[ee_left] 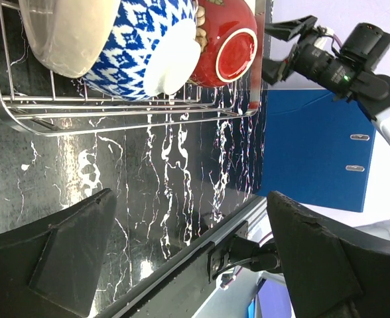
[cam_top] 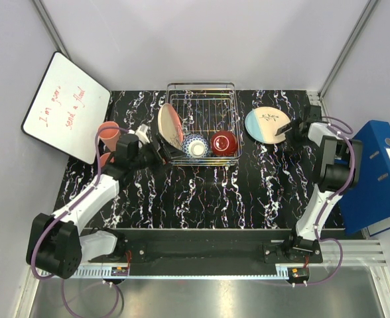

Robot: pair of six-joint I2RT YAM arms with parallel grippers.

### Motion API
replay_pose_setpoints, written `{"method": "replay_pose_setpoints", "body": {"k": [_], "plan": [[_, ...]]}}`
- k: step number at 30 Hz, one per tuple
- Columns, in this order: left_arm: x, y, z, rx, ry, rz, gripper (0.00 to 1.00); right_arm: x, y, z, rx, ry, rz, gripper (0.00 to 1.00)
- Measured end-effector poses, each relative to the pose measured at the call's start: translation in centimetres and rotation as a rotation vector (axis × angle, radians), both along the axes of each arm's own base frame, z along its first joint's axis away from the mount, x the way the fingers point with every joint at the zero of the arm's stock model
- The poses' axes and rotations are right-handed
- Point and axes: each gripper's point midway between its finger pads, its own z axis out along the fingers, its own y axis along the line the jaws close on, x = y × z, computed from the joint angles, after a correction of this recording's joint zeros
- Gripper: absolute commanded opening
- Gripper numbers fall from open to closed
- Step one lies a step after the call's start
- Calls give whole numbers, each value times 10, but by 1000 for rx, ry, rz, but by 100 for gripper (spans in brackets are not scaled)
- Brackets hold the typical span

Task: Unload the mixed dishes from the dish rack
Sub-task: Place the plate at the center of the board, then pick up the plate from the dish rack.

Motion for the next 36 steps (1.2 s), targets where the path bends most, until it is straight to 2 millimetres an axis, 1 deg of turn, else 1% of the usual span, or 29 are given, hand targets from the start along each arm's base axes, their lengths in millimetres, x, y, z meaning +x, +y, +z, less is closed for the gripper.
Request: {"method": "replay_pose_setpoints", "body": {"k": [4,8,10,11,12,13,15,16,18,19,21,22,24,25,26,28,30,33,34,36], "plan": [[-3,0,-3,7,12,-5,99,-17,-1,0,-22,42,1,83],[-4,2,-6,30,19,-7,99,-32,-2,2,-39,46,-11,82],[-3,5,-5,59,12,-3,99,-49,1,10,-43,25,-26,82],[0,8,-3,84,5,11,99,-57,3,20,-44,4,-33,82],[3,11,2,107,-11,23,99,-64,4,33,-49,-31,-41,82],[7,14,8,127,-29,33,99,-67,6,52,-56,-83,-44,83],[19,21,27,175,-80,73,99,-64,10,99,-77,-218,-35,83],[25,25,38,197,-110,93,99,-61,15,126,-89,-299,-25,82],[37,33,60,239,-167,136,99,-59,27,180,-105,-457,5,82],[44,37,72,267,-195,157,99,-61,34,203,-109,-524,26,81],[63,47,91,341,-242,205,98,-69,52,239,-117,-632,75,81],[71,50,96,369,-251,220,98,-73,59,249,-118,-662,95,81],[94,57,99,459,-248,247,97,-84,80,267,-112,-719,150,81],[108,59,96,506,-243,254,97,-90,89,273,-107,-740,177,80],[116,60,90,536,-234,256,97,-94,94,275,-103,-749,194,80],[128,65,69,616,-191,246,96,-102,101,274,-96,-755,216,80],[137,69,46,690,-140,227,93,-107,104,267,-89,-746,229,80],[149,69,22,758,-89,194,74,-113,106,255,-88,-726,237,80],[154,69,16,777,-79,181,64,-115,107,251,-88,-719,242,80],[162,67,12,792,-77,172,55,-117,108,244,-89,-707,249,80]]}}
